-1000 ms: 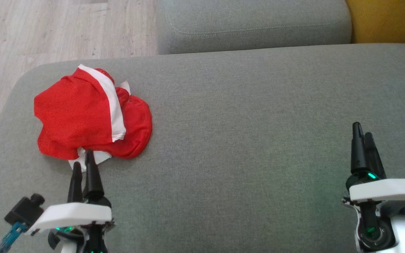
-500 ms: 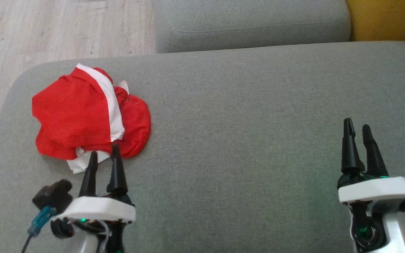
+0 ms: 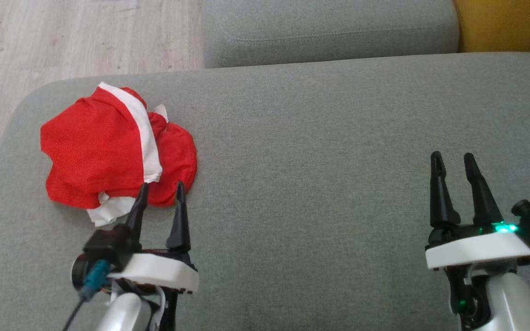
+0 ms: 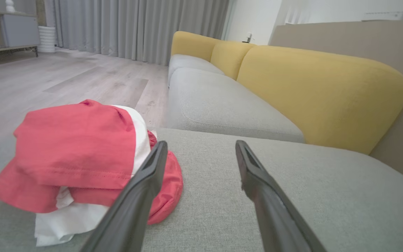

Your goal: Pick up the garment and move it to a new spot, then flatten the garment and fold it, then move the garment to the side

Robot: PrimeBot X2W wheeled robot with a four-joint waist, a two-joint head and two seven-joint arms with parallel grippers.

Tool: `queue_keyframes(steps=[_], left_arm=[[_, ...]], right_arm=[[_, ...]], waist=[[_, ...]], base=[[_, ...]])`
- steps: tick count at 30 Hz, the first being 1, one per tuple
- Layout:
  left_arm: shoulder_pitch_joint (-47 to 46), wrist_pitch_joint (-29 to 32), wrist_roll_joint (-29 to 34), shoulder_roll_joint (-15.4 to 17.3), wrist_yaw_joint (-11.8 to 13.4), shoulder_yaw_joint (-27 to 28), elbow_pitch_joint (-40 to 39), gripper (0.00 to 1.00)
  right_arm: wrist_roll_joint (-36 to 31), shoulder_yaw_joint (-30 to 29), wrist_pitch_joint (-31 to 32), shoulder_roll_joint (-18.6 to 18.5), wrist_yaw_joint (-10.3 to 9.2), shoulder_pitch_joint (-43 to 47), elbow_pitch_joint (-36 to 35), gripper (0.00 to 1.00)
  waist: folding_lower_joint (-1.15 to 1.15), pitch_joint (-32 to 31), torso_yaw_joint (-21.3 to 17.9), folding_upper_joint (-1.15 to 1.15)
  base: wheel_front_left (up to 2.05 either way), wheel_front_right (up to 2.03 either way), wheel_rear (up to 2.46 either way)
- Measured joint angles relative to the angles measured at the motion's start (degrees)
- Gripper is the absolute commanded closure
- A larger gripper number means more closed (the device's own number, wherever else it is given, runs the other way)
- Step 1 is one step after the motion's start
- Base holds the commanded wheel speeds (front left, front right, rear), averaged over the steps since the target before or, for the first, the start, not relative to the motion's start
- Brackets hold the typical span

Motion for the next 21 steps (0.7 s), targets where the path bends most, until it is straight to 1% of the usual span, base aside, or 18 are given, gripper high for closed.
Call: queue_keyframes(steps=[8,13,17,19,21], left_arm=[[-2.3,-1.4,6.9,2.0,3.1,-6.1,1.7,0.00],[-3.4,-2.0,9.4,2.7,5.1,-8.6,1.7,0.00],[-3.4,-2.6,8.9,2.6,5.9,-9.6,0.5,0.00],[-3.1,-3.1,5.6,1.8,5.9,-8.3,-0.9,0.00],[-3.1,-3.6,4.9,1.6,5.8,-7.3,-1.9,0.00]], right_arm=[[-7.9,1.4,-1.4,0.0,0.00,0.0,-0.5,0.00],[-12.2,1.8,-2.0,0.0,0.00,0.0,-0.8,0.00],[-13.2,1.8,-2.6,0.0,0.00,0.0,-1.5,0.00],[-13.2,1.5,-3.1,0.0,0.00,0.0,-1.5,0.00],[-12.8,1.0,-3.5,0.0,0.00,0.1,-1.4,0.00]], waist=[[0.00,0.1,0.0,0.00],[0.00,0.2,0.0,0.00],[0.00,0.2,-0.1,0.00],[0.00,0.3,-0.1,0.00],[0.00,0.3,-0.2,0.00]], base=[[0.00,0.00,0.00],[0.00,0.00,0.00],[0.00,0.00,0.00],[0.00,0.00,0.00],[0.00,0.00,0.00]])
